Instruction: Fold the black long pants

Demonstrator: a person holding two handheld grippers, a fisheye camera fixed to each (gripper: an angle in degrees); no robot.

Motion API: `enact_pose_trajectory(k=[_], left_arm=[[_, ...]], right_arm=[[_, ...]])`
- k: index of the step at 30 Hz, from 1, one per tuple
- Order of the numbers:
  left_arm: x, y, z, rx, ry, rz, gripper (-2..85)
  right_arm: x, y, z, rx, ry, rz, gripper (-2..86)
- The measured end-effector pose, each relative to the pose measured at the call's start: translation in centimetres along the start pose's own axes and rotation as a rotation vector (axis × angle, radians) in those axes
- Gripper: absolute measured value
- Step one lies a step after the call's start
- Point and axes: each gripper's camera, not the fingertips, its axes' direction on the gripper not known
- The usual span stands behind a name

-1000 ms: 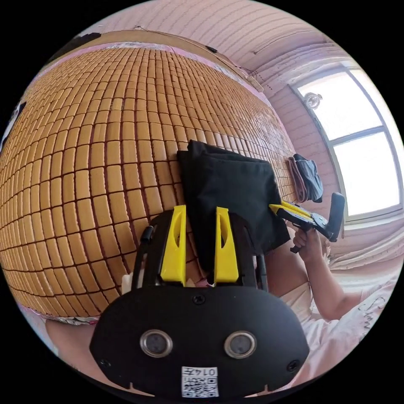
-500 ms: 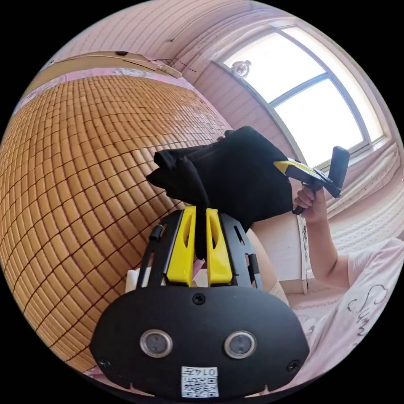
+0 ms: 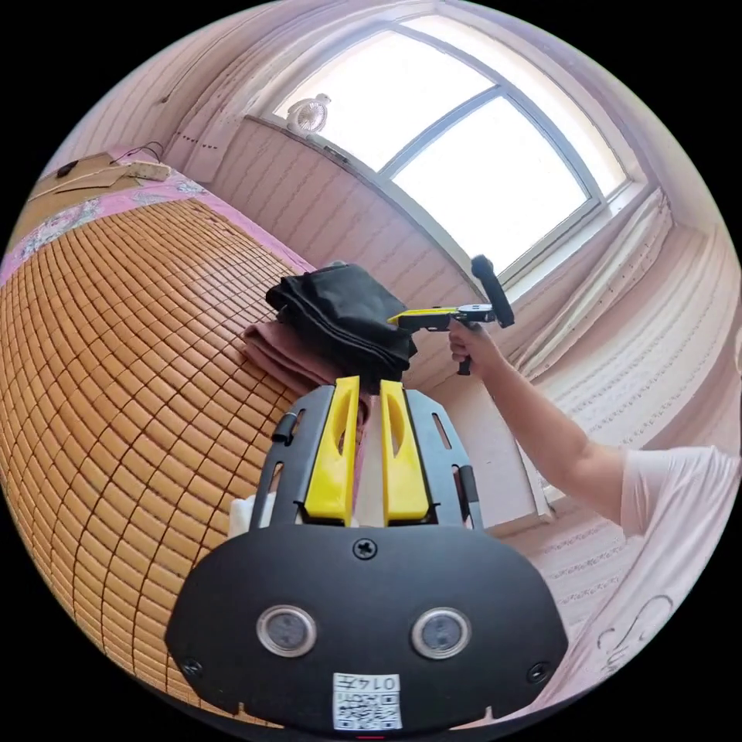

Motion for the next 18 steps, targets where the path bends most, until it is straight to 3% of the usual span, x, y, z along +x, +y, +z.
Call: enact_pose_trajectory(k=[3, 7, 11, 14, 18], left_arm=[[1.4, 5.6, -7.1, -0.044, -0.140, 0.052, 5.1], [3.8, 15.5, -17.6, -0.094, -0.328, -0.111, 5.0], [9.2, 24.4, -27.6, 0.063, -0.528, -0.284, 5.1], [13.5, 29.6, -33.5, 0.219, -0.655, -0.371, 5.0], [18.0, 34.6, -39.2, 0.371, -0.710, -0.416, 5.0]], right_arm=[[-5.5, 3.7, 1.9, 0.068, 0.074, -0.060, 8.3], [-9.6, 7.6, 0.8, 0.142, 0.151, -0.081, 9.4], [-12.2, 11.8, 0.2, 0.054, -0.038, -0.089, 12.9], [-16.4, 15.8, -2.0, 0.150, -0.149, -0.115, 10.5], [-25.9, 18.6, -4.8, 0.277, 0.062, -0.281, 8.5]])
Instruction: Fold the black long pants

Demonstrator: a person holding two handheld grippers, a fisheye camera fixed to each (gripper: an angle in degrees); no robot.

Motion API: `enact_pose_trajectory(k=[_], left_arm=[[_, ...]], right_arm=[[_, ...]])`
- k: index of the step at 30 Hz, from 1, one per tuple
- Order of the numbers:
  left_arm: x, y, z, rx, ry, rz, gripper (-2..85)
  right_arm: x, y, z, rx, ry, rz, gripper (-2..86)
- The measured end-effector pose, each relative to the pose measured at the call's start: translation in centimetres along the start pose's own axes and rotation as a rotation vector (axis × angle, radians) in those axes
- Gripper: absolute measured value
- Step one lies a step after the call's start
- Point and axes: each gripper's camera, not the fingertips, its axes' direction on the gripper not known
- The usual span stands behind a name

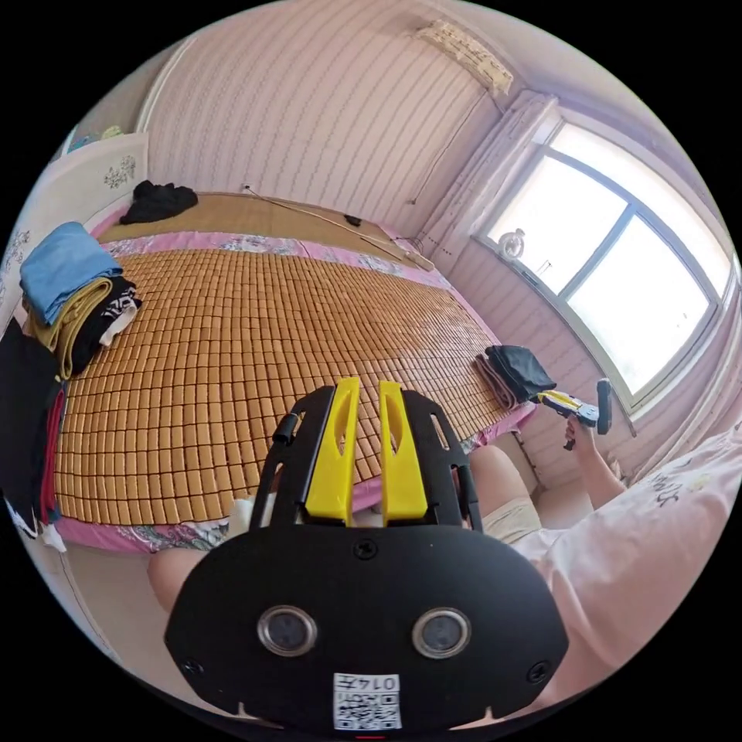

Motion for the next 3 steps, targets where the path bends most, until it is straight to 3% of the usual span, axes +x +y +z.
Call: enact_pose_trajectory(k=[3], left_arm=[[-1.7, 2.2, -6.3, 0.116, -0.038, -0.038, 5.4]], right_arm=[[-8.5, -2.7, -3.4, 0.195, 0.096, -0.162, 8.9]])
